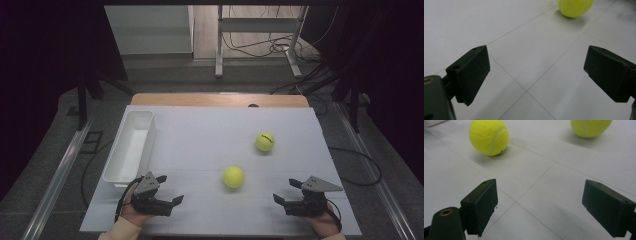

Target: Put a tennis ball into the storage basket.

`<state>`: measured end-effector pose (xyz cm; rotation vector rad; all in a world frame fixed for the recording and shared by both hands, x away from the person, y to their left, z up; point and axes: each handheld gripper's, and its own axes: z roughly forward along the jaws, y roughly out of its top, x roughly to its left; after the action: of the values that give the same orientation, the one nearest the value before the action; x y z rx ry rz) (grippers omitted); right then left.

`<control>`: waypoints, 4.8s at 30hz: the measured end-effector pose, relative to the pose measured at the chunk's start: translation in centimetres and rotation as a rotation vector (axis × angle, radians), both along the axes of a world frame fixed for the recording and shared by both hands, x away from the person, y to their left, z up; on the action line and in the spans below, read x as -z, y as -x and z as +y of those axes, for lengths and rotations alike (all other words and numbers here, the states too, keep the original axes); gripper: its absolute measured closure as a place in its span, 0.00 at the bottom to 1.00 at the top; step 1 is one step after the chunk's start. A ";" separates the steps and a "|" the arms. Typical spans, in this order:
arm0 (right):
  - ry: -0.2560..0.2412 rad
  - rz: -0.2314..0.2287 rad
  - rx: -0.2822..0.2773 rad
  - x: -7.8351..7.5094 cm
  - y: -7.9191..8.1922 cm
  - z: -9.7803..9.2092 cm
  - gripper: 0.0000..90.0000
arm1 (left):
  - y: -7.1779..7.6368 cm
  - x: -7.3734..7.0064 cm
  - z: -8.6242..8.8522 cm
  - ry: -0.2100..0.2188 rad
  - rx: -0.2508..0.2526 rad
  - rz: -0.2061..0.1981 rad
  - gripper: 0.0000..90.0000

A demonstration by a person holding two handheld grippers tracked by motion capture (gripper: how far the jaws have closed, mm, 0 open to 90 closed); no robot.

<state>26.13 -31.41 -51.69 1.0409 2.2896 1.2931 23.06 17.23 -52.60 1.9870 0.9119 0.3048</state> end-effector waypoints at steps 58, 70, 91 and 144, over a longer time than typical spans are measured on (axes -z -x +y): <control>0.036 0.002 -0.025 0.0 -0.3 0.7 0.15 | -1.1 -2.3 -2.8 0.017 0.005 -0.034 0.08; 0.037 0.002 -0.024 0.0 -0.3 0.7 0.15 | -1.9 -3.0 -3.5 0.034 0.025 -0.023 0.08; 0.048 0.005 -0.028 0.0 -0.4 0.7 0.15 | -2.9 -3.5 -4.8 0.029 0.052 -0.012 0.08; 0.054 0.015 -0.032 0.1 -0.5 0.7 0.15 | -5.5 -4.7 -9.4 0.022 0.150 0.018 0.08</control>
<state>26.59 -30.72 -51.78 1.0034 2.3477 1.2318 28.52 7.82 -47.88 2.0280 0.7688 0.1915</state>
